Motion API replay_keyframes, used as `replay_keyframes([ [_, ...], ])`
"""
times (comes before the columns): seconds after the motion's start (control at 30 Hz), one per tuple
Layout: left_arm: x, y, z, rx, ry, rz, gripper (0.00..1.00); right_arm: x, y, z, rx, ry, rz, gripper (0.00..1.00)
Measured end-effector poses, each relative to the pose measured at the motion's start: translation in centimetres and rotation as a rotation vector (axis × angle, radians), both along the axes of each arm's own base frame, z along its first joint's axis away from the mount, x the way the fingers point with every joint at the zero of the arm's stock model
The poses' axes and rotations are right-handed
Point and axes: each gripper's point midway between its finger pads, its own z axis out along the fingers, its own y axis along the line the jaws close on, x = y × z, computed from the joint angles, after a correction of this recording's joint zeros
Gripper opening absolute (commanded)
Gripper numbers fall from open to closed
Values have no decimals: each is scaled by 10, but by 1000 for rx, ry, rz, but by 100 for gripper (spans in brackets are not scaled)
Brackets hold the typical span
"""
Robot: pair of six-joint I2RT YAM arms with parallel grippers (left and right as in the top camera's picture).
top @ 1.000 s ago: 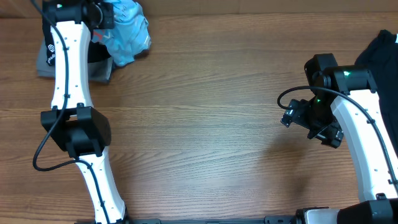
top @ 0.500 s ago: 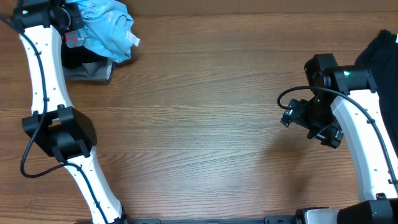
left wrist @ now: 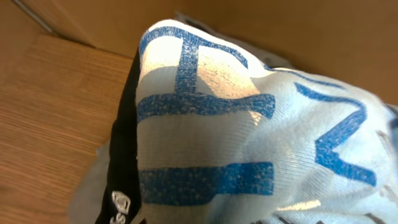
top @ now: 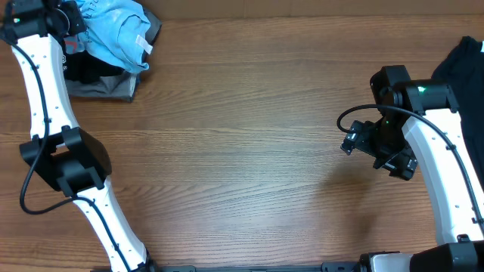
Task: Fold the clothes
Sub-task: 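Release and press the blue shirt flat on the stack with the left gripper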
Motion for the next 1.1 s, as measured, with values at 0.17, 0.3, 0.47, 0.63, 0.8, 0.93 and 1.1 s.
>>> replay_keyframes([
  [0.17, 10, 16, -45, 22, 49, 42, 16, -5, 0, 1, -1, 19, 0, 100],
  [0.3, 10, 32, -69, 34, 81, 79, 16, -5, 0, 1, -1, 21, 0, 100],
  [0.47, 0, 57, -75, 45, 94, 162, 24, -5, 0, 1, -1, 21, 0, 100],
  [0.63, -13, 78, -77, 45, 109, 225, 29, -5, 0, 1, -1, 19, -1, 100],
  [0.8, -14, 81, -77, 49, 113, 237, 46, -4, 0, 0, -1, 15, 0, 100],
  [0.93, -16, 82, -78, 51, 116, 248, 72, -3, 0, 0, -1, 13, -1, 100],
  [1.1, -20, 82, -81, 50, 140, 257, 82, -3, 0, 0, -1, 11, -1, 100],
])
